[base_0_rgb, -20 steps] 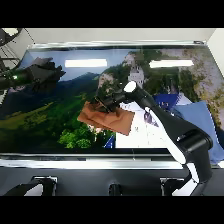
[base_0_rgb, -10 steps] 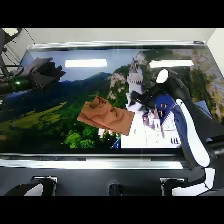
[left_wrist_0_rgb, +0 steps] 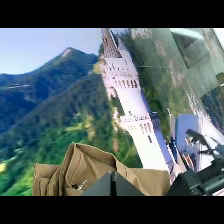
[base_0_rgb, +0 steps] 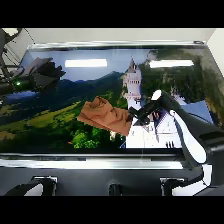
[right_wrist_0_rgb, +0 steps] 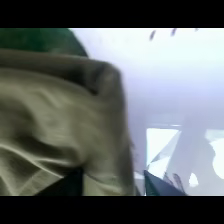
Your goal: Fold the shirts.
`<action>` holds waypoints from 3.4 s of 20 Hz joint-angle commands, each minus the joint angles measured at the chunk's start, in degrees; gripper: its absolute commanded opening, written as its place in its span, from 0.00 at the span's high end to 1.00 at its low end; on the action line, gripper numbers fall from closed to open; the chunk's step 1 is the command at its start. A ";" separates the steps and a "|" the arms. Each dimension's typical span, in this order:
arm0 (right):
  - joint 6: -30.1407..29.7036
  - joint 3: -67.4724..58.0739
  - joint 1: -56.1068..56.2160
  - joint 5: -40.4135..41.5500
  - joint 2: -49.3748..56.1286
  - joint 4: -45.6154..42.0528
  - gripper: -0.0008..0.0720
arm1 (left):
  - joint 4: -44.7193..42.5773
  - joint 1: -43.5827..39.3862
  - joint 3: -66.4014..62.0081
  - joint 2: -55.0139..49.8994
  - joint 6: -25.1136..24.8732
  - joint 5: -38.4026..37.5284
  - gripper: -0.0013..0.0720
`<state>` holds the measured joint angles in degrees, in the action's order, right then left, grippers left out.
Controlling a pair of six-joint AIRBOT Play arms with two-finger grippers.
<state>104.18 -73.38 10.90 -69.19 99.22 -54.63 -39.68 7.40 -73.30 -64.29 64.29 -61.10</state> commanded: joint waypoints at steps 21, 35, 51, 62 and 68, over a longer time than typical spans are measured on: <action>0.46 -24.44 -56.26 -22.18 -26.51 -0.68 0.93 | -0.02 0.04 0.00 0.02 0.00 1.75 0.95; 0.39 -3.10 -64.28 -30.93 -34.99 -35.60 0.93 | 0.02 0.04 0.00 0.02 0.11 1.60 0.95; -12.44 -7.54 -62.99 0.52 -42.23 -17.11 0.07 | -26.08 -4.48 -18.38 -0.31 9.73 4.37 0.95; 5.09 -0.11 0.85 -9.20 -31.95 -28.37 0.20 | -47.45 -14.86 2.38 -4.46 30.91 -22.40 0.15; 4.92 2.40 5.11 -9.35 -28.89 -29.00 0.20 | -46.45 -14.97 17.42 9.46 39.67 -5.14 0.15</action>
<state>108.29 -72.20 13.21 -77.60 69.10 -82.76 -87.07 -7.49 -61.01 -59.00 100.53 -71.66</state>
